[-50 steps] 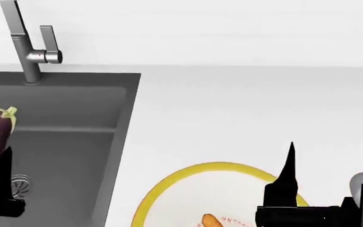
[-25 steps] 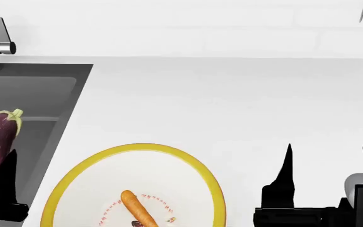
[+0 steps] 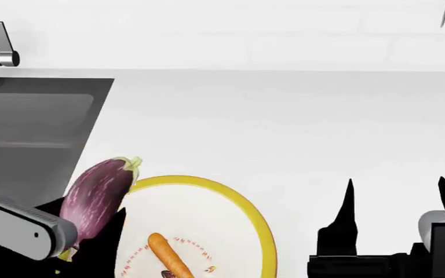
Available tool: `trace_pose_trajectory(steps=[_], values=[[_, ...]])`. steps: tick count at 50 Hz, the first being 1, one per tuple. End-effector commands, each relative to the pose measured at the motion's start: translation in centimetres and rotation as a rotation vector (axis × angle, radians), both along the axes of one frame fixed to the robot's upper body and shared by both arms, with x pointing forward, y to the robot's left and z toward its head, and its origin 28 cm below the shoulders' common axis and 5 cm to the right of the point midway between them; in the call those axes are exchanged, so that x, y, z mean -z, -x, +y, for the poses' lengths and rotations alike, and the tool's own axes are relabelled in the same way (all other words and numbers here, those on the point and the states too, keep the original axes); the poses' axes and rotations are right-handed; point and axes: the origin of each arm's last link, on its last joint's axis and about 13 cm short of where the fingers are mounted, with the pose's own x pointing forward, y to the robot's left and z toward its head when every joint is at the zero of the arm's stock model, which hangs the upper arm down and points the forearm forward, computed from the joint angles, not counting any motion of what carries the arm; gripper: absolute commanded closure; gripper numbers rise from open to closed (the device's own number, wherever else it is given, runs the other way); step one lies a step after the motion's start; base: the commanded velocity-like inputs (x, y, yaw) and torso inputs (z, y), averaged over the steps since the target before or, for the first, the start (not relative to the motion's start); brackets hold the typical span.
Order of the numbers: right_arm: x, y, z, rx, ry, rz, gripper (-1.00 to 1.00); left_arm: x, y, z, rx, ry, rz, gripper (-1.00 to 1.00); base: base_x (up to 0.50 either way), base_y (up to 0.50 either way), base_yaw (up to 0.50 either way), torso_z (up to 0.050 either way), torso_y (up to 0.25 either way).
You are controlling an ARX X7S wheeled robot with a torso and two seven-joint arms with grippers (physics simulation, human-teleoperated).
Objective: There is a mixed pile of frozen fruits and vegetables on the counter. Locate all the frozen vegetables and place the items in a bowl on the counter. Take all the frozen fruits and defrost them in a running sink.
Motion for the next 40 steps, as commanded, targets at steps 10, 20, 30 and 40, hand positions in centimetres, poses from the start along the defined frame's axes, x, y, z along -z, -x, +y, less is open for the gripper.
trace_pose_trajectory(steps=[10,20,30,40], values=[[0.0,0.1,0.0,-0.008,-0.017,0.014,-1.00,2.6,0.8,-3.1,0.155,-0.013,0.070,1.00,0.00,0.00,0.00,0.000,0.000],[0.0,0.1,0.0,-0.013,-0.016,0.018,-1.00,3.8,0.5,-3.7,0.172,-0.020,0.097,1.00,0.00,0.00,0.00,0.000,0.000],[0.3,0.0,0.0,-0.018,-0.013,0.029,-1.00,4.5,-0.5,-3.8,0.138,-0.046,0.075,1.00,0.00,0.00,0.00,0.000,0.000],[0.5,-0.1,0.1,-0.026,-0.016,0.037,-1.00,3.2,-0.2,-3.8,0.140,-0.028,0.036,-1.00,0.00,0.00,0.00,0.000,0.000]])
